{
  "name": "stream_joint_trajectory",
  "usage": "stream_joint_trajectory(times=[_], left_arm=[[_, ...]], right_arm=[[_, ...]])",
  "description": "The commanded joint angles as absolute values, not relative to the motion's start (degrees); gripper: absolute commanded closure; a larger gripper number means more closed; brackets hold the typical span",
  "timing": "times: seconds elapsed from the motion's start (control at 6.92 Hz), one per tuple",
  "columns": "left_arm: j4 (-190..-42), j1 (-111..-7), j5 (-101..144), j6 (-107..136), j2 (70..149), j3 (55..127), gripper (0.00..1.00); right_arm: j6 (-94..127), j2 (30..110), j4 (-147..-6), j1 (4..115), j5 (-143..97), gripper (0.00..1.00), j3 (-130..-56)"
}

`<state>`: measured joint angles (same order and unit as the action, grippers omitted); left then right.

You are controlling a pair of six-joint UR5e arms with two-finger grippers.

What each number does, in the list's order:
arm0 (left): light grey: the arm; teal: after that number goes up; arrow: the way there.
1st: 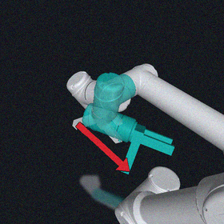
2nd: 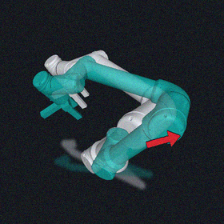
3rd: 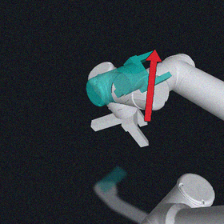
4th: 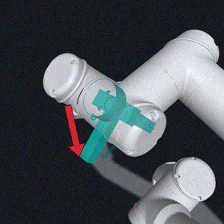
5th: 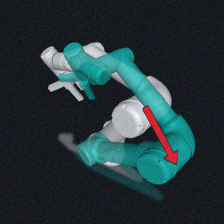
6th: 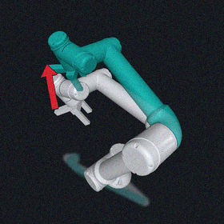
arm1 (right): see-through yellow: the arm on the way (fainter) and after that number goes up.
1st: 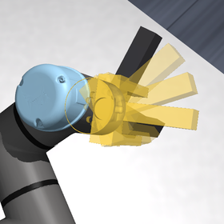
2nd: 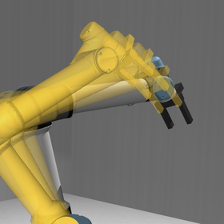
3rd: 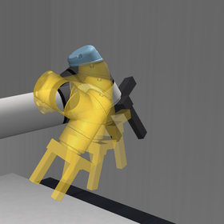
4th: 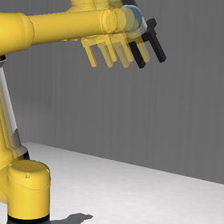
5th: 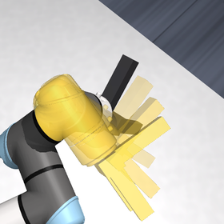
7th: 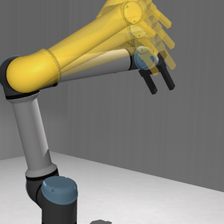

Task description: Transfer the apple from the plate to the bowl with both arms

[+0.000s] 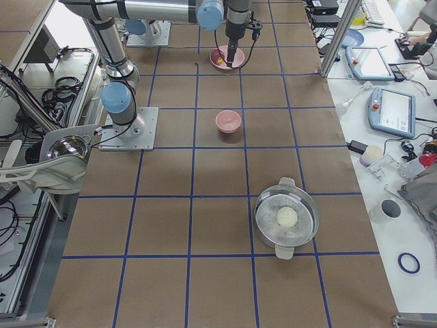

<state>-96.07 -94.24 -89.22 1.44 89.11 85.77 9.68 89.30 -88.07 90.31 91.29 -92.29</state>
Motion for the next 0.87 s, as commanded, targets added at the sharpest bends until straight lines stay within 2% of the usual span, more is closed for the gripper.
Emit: stream_joint_trajectory(times=[0.0,0.72], left_arm=[[-96.0,-94.1,-89.2,1.4,89.1,85.8,0.00],[-96.0,-93.4,-88.9,1.5,88.9,85.8,0.00]], right_arm=[[9.6,90.2,-87.1,90.4,91.5,0.00,-92.2],[9.4,90.1,-87.5,90.3,91.3,0.00,-92.1]])
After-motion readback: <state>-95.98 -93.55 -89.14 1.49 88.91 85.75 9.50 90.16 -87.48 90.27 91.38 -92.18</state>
